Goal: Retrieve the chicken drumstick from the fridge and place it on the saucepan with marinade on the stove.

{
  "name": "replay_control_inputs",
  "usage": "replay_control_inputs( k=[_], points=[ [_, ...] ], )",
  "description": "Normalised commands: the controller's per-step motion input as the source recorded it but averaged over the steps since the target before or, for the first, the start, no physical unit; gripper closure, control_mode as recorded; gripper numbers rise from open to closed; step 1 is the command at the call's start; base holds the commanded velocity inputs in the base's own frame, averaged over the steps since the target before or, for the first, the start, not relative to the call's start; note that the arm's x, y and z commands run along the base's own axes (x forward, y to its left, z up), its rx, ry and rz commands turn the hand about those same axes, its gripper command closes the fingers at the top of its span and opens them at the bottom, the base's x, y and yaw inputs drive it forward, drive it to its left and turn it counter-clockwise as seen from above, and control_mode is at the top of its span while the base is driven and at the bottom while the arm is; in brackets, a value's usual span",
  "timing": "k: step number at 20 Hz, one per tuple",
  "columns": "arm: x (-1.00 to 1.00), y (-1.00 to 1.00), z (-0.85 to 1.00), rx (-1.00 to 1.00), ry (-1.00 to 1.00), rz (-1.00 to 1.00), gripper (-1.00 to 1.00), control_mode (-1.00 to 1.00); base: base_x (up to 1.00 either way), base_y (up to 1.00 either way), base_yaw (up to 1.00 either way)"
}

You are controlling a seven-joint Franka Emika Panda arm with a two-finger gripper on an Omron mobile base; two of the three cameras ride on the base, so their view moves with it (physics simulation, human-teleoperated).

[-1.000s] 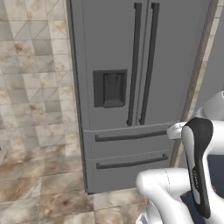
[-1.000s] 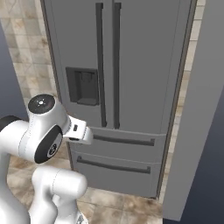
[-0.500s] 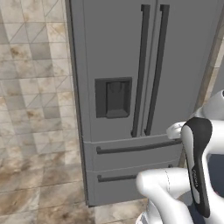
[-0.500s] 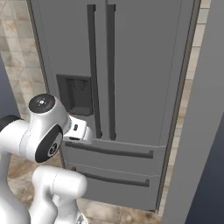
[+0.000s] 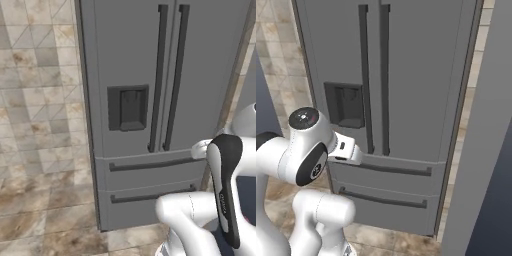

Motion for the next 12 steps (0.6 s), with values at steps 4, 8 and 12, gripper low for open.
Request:
replay_control_inputs(
  k=[4, 8, 12],
  points=[
    [0.0, 0.0, 0.0, 0.0, 0.0, 0.0, -1.0, 1.0, -0.55, 0.0, 0.0],
    [0.0, 0.0, 0.0, 0.0, 0.0, 0.0, -1.0, 1.0, -0.08, 0.0, 0.0],
    [0.0, 0.0, 0.0, 0.0, 0.0, 0.0, -1.0, -1.0, 0.0, 0.0, 0.0]
  ],
)
